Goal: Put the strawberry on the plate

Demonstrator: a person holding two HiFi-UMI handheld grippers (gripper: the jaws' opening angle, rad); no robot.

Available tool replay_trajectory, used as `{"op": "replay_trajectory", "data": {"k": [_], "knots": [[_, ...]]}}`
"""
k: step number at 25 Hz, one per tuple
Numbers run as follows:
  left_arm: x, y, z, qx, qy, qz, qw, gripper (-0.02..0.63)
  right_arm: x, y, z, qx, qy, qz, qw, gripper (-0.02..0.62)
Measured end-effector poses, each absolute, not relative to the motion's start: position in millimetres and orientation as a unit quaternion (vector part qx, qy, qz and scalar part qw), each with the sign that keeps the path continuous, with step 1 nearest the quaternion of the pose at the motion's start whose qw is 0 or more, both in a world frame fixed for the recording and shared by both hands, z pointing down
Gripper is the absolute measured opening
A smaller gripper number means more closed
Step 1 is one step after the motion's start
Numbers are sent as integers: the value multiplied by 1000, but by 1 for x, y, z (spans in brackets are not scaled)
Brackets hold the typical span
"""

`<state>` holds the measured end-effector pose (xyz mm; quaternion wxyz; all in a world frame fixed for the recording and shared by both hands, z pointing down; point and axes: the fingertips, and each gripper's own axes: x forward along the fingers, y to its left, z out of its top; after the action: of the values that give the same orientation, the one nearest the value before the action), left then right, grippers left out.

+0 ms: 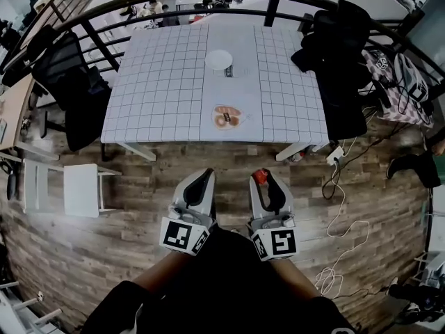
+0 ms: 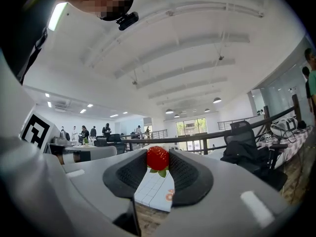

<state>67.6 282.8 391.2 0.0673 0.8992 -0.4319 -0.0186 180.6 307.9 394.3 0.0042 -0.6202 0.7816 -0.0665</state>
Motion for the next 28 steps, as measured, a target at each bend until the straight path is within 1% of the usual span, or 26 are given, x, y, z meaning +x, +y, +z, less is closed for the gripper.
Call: {"op": "replay_trajectory", "data": {"k": [3,8,18,23,28], "knots": [[63,242,386,902,-423,-19,81,9,175,265,392,-626,776,-74,-12,133],[62,175,355,899,-428,-15,92,9,177,197,365,-625,775,-90,-26,133],[-13,56,384,893,-436,-45,107,9,119,81,390,-628,771,-96,-41,133],[-31,27,395,892,-434,-37,118,9,93,45,393,-622,774,-99,-55,133],[-52,-2,395,893,-430,-43,123,9,75,14,391,-621,776,-96,-47,133]]}}
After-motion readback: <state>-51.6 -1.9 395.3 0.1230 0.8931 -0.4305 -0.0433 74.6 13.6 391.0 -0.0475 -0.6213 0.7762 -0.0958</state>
